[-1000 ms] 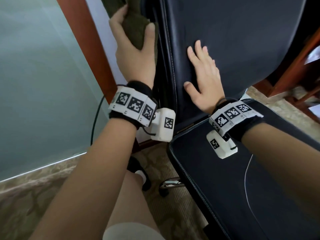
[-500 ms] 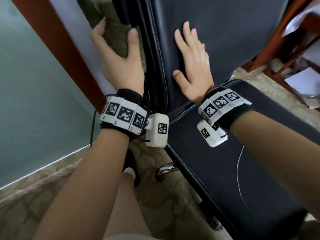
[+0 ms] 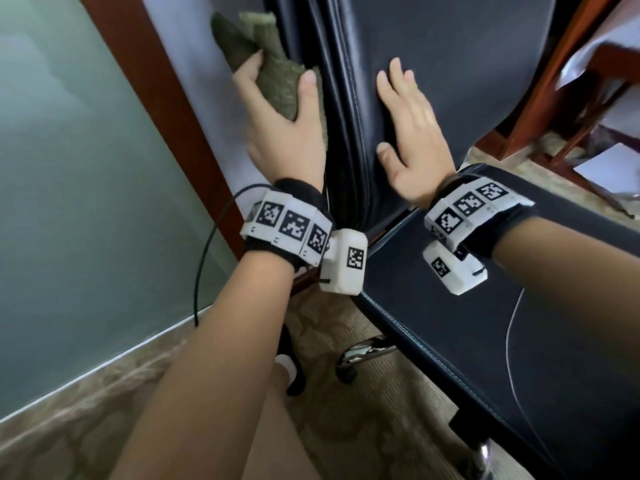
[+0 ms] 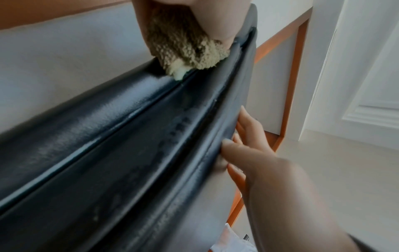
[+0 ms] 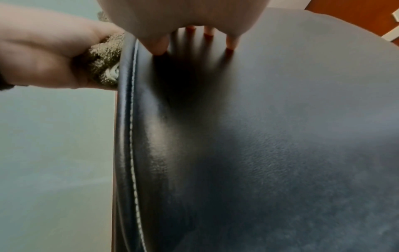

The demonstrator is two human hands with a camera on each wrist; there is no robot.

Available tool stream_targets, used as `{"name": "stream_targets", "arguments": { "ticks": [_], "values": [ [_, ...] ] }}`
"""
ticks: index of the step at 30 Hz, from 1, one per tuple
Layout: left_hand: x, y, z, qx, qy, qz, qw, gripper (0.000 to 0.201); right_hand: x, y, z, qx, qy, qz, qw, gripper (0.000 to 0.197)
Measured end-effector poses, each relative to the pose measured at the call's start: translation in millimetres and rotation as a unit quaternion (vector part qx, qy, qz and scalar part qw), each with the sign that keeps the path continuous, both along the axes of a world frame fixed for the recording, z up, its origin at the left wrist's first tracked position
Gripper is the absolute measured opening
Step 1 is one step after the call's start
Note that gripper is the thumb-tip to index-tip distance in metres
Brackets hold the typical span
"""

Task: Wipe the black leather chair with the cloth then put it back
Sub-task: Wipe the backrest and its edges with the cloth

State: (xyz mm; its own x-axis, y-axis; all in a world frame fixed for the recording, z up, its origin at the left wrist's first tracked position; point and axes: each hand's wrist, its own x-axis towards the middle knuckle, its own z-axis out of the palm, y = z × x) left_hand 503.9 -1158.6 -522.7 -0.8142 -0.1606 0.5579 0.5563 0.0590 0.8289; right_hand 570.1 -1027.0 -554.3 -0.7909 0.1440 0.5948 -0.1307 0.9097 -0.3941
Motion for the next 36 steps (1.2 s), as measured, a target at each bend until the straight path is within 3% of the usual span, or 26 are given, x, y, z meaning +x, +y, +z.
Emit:
{"name": "stream_targets", "arguments": {
  "ticks": [13, 19, 22, 24, 27, 30, 32, 36],
  "values": [
    [-8, 1, -45, 0.040, 0.007, -0.050, 0.998, 0.044, -8, -17, -16, -0.071, 0.057, -0.023, 0.996, 0.069],
    [-13, 4, -90, 0.009, -0.060, -0.068, 0.996, 0.045, -20, -18, -26, -0.075, 0.072, -0.023, 0.994, 0.060],
    [-14, 5, -110, -0.021, -0.086, -0.074, 0.993, 0.045, -22, -12, -30, -0.055, 0.062, -0.016, 0.996, 0.076],
    [-16, 3, -116, -0.053, -0.073, -0.071, 0.993, 0.046, -24, -12, -31, -0.061, 0.067, -0.016, 0.996, 0.074],
    [-18, -3, -112, -0.071, -0.059, -0.072, 0.993, 0.047, -25, -11, -31, -0.068, 0.084, -0.021, 0.994, 0.066],
    [-20, -2, -94, -0.010, -0.039, -0.068, 0.997, 0.046, -24, -10, -32, -0.067, 0.089, -0.026, 0.993, 0.064],
    [-23, 3, -76, 0.025, -0.003, -0.055, 0.998, 0.044, -23, -10, -31, -0.074, 0.083, -0.030, 0.993, 0.065],
    [-30, 13, -64, 0.007, 0.065, -0.036, 0.997, 0.045, -24, -9, -31, -0.082, 0.080, -0.023, 0.993, 0.068]
  ]
}}
